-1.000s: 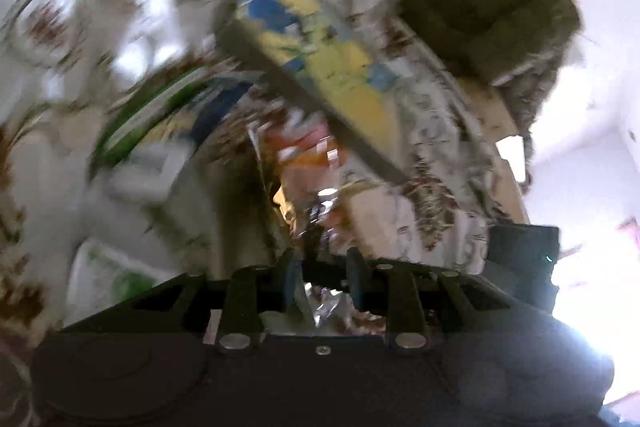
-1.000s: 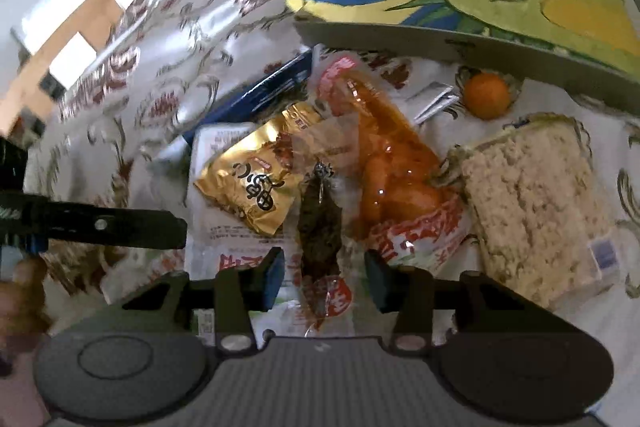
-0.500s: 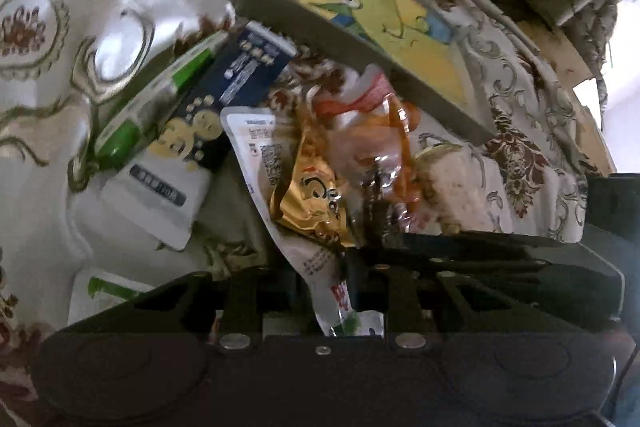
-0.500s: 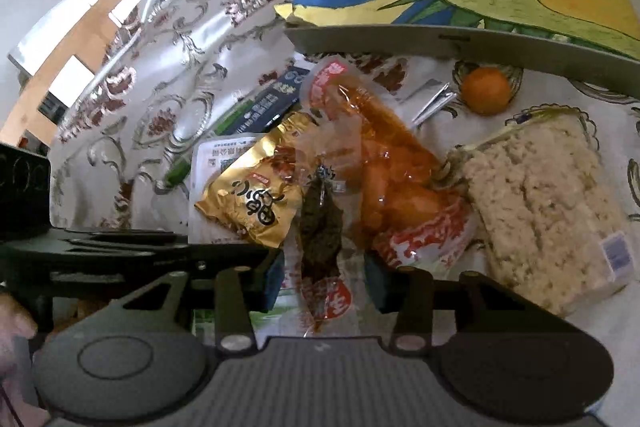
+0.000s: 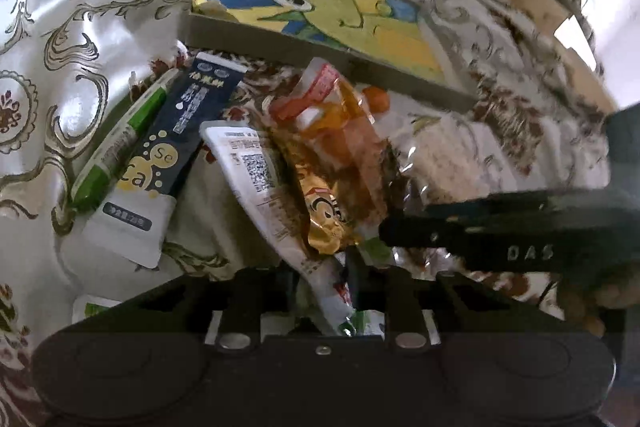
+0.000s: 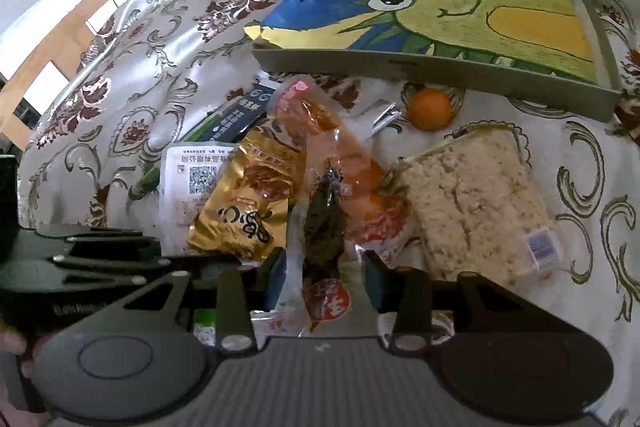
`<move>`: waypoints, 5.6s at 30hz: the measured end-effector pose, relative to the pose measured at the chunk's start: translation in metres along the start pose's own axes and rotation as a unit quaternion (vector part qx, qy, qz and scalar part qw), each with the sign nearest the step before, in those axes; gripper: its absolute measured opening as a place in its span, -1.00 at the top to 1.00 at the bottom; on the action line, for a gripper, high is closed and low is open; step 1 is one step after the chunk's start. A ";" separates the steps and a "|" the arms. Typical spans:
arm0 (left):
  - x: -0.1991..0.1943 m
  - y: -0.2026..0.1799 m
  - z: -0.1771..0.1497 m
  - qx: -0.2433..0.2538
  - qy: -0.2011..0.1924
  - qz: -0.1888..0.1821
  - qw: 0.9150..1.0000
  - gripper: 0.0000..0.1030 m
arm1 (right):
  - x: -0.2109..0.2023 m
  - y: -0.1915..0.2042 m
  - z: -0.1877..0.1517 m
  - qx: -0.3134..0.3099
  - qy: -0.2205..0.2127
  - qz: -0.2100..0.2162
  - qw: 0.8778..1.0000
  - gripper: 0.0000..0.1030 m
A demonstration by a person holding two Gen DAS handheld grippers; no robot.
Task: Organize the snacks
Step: 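Lift the white packet with the left tool while the right tool lifts the brown snack, then lower the white packet onto the tray with the left tool while the right tool drops the brown snack, then open and withdraw both tools from the tray back over the snack pile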
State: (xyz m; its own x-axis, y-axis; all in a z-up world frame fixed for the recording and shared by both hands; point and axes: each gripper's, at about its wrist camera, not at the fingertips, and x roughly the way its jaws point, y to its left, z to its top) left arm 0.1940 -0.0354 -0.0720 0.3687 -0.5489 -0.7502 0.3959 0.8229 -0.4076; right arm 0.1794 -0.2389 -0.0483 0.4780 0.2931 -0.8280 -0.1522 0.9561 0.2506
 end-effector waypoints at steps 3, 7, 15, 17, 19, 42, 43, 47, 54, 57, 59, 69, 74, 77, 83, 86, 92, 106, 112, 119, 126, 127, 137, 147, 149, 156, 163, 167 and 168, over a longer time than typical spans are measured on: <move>0.002 0.010 0.001 -0.028 0.006 -0.012 1.000 0.49 | 0.000 0.001 0.000 0.003 -0.003 0.003 1.000 0.12; -0.013 0.005 0.002 -0.026 -0.018 -0.046 0.998 0.69 | -0.010 0.005 -0.002 -0.004 -0.021 0.010 1.000 0.12; -0.028 -0.014 -0.002 -0.010 -0.032 -0.018 0.999 0.80 | -0.035 -0.001 -0.013 0.026 -0.056 0.027 0.998 0.13; -0.034 -0.014 -0.003 -0.021 -0.037 -0.017 0.999 0.82 | -0.039 -0.002 -0.014 0.033 -0.062 0.029 0.997 0.13; -0.040 -0.014 -0.003 -0.027 -0.041 -0.016 0.999 0.83 | -0.043 -0.005 -0.015 0.039 -0.070 0.032 0.996 0.14; -0.078 -0.004 -0.003 -0.106 -0.123 -0.045 0.986 0.84 | -0.053 -0.010 -0.013 0.041 -0.113 0.041 0.992 0.79; -0.078 -0.004 -0.002 -0.106 -0.127 -0.046 0.985 0.84 | -0.056 -0.010 -0.012 0.039 -0.122 0.043 0.991 0.79; -0.078 -0.003 -0.001 -0.109 -0.130 -0.048 0.984 0.84 | -0.059 -0.011 -0.009 0.044 -0.135 0.049 0.989 0.80; -0.079 -0.004 -0.001 -0.109 -0.135 -0.052 0.983 0.84 | -0.054 -0.012 -0.008 0.045 -0.126 0.046 0.990 0.80; -0.079 -0.004 -0.001 -0.110 -0.138 -0.052 0.983 0.84 | -0.054 -0.013 -0.009 0.053 -0.127 0.051 0.989 0.80; -0.079 -0.003 0.000 -0.112 -0.139 -0.052 0.982 0.84 | -0.055 -0.015 -0.009 0.057 -0.132 0.051 0.988 0.80; -0.089 -0.005 0.005 -0.113 -0.163 -0.063 0.978 0.84 | -0.072 -0.022 -0.005 0.076 -0.168 0.056 0.981 0.80; -0.093 -0.008 0.014 -0.119 -0.176 -0.074 0.974 0.84 | -0.076 -0.026 -0.002 0.088 -0.186 0.059 0.977 0.80; -0.093 -0.012 0.028 -0.111 -0.178 -0.065 0.976 0.84 | -0.077 -0.031 0.001 0.097 -0.199 0.067 0.973 0.80; -0.081 -0.021 0.059 -0.099 -0.185 -0.045 0.977 0.83 | -0.074 -0.056 0.015 0.132 -0.235 0.077 0.960 0.80; -0.066 -0.027 0.078 -0.097 -0.187 -0.040 0.977 0.83 | -0.071 -0.071 0.024 0.153 -0.250 0.078 0.953 0.80; -0.019 -0.035 0.119 -0.123 -0.188 -0.048 0.973 0.83 | -0.062 -0.109 0.042 0.213 -0.278 0.076 0.934 0.80; 0.079 -0.061 0.182 -0.130 -0.171 -0.044 0.976 0.83 | -0.024 -0.170 0.080 0.281 -0.305 0.062 0.908 0.80; 0.100 -0.059 0.190 -0.117 -0.155 -0.029 0.980 0.83 | 0.000 -0.174 0.089 0.299 -0.291 0.070 0.906 0.80; 0.112 -0.046 0.192 -0.130 -0.144 -0.009 0.981 0.81 | 0.016 -0.167 0.091 0.278 -0.274 0.037 0.920 0.79; 0.112 -0.043 0.191 -0.125 -0.136 0.071 0.980 0.04 | 0.021 -0.160 0.094 0.251 -0.273 -0.010 0.929 0.48; 0.110 -0.042 0.190 -0.125 -0.140 0.080 0.979 -0.16 | 0.020 -0.157 0.094 0.246 -0.271 -0.013 0.931 0.45; 0.078 -0.036 0.182 -0.143 -0.173 0.118 0.967 -0.86 | -0.010 -0.138 0.096 0.199 -0.281 -0.062 0.937 -0.71; 0.009 -0.064 0.152 -0.064 -0.231 0.176 0.955 -0.98 | -0.063 -0.106 0.074 0.148 -0.308 -0.083 0.936 -1.00; -0.006 -0.068 0.141 -0.053 -0.237 0.186 0.952 -0.98 | -0.075 -0.094 0.068 0.122 -0.313 -0.094 0.937 -1.00; -0.051 -0.080 0.095 -0.016 -0.257 0.182 0.949 -0.99 | -0.105 -0.059 0.030 0.070 -0.325 -0.099 0.938 -1.00; -0.081 -0.086 0.052 0.012 -0.268 0.185 0.945 -0.99 | -0.129 -0.029 -0.012 0.040 -0.345 -0.130 0.929 -1.00; -0.092 -0.084 0.028 0.027 -0.250 0.163 0.954 -0.99 | -0.137 -0.018 -0.032 0.036 -0.350 -0.135 0.926 -1.00; -0.094 -0.085 0.022 0.040 -0.247 0.164 0.954 -0.99 | -0.138 -0.017 -0.036 0.033 -0.347 -0.134 0.928 -1.00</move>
State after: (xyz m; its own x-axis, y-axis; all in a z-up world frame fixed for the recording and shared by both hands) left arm 0.1442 -0.0570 0.0441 0.8280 -0.2815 -0.4849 0.2463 0.9595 -0.1364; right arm 0.0851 -0.2954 0.0435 0.9362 -0.0437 -0.3487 0.0948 0.9869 0.1309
